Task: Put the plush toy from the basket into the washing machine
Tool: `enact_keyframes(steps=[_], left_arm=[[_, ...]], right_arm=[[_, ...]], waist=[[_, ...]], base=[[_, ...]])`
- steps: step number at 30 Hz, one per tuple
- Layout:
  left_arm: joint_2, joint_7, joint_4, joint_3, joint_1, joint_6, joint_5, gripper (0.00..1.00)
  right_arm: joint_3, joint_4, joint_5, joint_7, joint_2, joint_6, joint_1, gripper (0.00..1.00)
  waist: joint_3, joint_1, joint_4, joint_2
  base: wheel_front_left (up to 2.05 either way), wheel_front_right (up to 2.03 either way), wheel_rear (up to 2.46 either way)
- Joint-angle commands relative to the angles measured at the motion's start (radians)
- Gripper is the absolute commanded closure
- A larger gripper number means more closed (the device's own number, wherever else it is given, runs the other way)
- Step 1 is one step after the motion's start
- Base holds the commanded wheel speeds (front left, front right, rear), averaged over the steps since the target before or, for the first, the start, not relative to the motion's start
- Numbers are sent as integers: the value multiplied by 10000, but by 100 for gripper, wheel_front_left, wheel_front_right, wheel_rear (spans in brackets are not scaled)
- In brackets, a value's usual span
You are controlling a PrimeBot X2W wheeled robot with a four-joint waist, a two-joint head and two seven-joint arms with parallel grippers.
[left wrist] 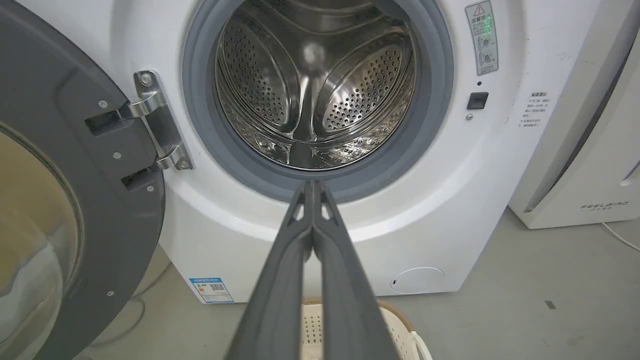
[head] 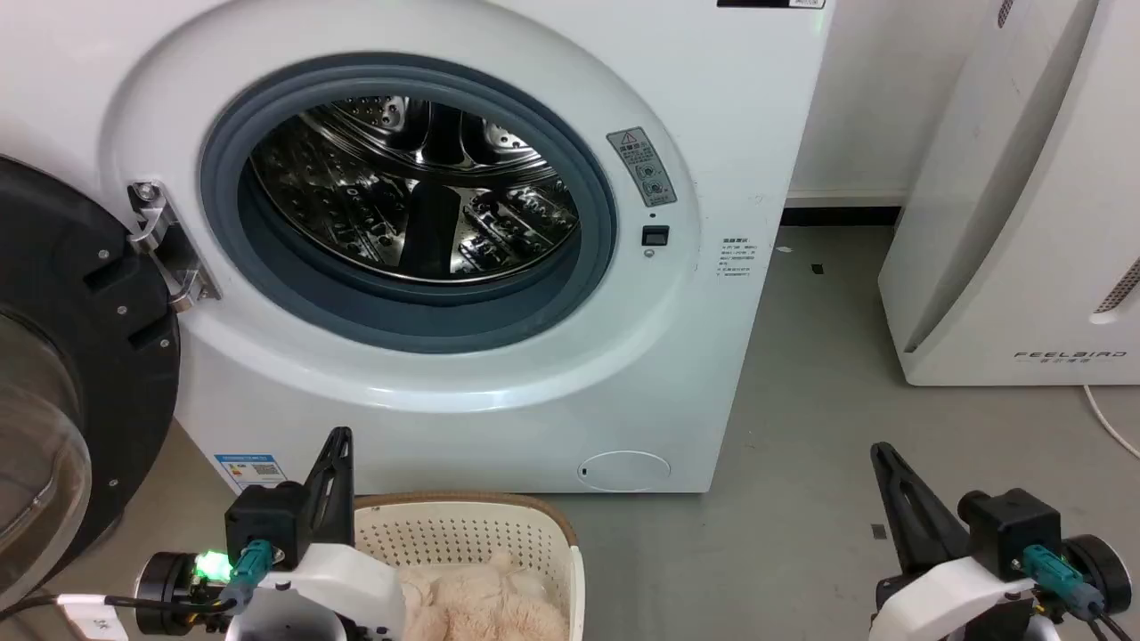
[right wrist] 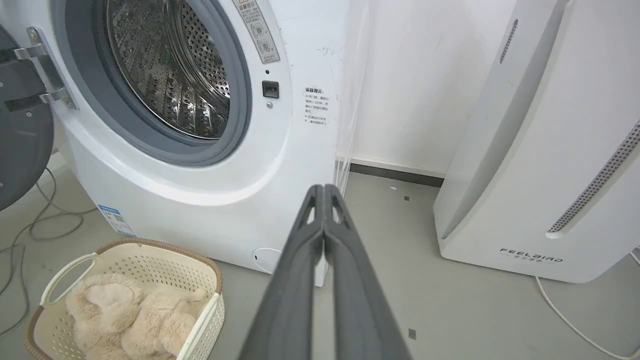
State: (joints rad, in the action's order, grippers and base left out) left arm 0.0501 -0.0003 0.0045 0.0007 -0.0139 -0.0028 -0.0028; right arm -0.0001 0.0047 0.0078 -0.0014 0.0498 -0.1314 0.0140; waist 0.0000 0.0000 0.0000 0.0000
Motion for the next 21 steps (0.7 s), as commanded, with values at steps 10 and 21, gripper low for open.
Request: enact_keyframes(steps=[10,21], left_arm=[[1,3,-45,-7,139,28,28,100],[0,-46,33,-17,-14,42,-19,0]], right_arm=[[1,-47,-78,14,4,7,-140,100],[-44,12,43,-47,0,-2,0,0]], waist=[[0,0,0,0],[7,0,-1,0]], base=[[0,0,0],[0,0,0]])
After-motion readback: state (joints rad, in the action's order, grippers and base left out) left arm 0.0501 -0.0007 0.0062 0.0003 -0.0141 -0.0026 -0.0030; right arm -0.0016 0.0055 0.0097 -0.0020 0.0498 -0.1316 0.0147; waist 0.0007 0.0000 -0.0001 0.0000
